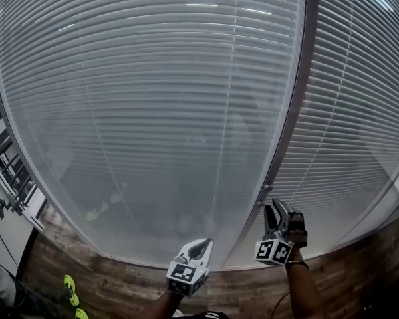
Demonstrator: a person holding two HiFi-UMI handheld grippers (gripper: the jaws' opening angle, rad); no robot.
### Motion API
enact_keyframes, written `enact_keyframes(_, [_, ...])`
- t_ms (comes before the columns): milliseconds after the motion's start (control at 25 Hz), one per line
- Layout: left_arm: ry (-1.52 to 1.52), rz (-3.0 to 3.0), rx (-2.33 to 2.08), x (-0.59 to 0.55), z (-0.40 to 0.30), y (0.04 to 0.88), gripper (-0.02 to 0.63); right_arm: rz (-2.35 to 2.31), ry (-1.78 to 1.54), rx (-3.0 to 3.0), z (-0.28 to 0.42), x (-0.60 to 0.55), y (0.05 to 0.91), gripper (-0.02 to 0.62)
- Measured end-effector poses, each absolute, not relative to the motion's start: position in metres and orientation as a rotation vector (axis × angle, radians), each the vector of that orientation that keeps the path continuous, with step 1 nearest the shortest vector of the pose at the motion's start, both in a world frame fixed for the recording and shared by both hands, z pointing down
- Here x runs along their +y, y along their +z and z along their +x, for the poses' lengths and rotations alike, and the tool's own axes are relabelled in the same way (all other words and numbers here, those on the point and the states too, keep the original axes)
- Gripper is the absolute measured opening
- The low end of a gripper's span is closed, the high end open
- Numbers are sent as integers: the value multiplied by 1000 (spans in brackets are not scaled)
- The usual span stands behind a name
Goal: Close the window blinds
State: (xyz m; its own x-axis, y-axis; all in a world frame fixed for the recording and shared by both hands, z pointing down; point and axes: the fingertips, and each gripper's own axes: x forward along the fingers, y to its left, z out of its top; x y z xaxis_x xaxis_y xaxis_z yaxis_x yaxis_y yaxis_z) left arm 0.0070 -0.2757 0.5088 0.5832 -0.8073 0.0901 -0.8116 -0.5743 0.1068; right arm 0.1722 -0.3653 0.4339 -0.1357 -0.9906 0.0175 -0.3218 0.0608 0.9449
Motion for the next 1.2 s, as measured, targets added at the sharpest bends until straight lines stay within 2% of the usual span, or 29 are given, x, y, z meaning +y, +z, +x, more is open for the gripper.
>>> enact_keyframes(320, [60, 2629, -1482, -284, 0, 513, 0, 1595, -625, -2068, 160, -310, 466, 120])
enact_keyframes(520, [62, 2619, -1527, -282, 4, 514, 0, 1713, -572, -2231, 146, -288, 481, 5])
enact_keyframes(840, [68, 2587, -1612, -271, 0, 505, 0, 1811, 2, -2467, 150, -258, 502, 3])
enact_keyframes(1200, [108, 2488, -1701, -249, -14, 513, 0, 1718, 63, -2505, 134, -239, 528, 3])
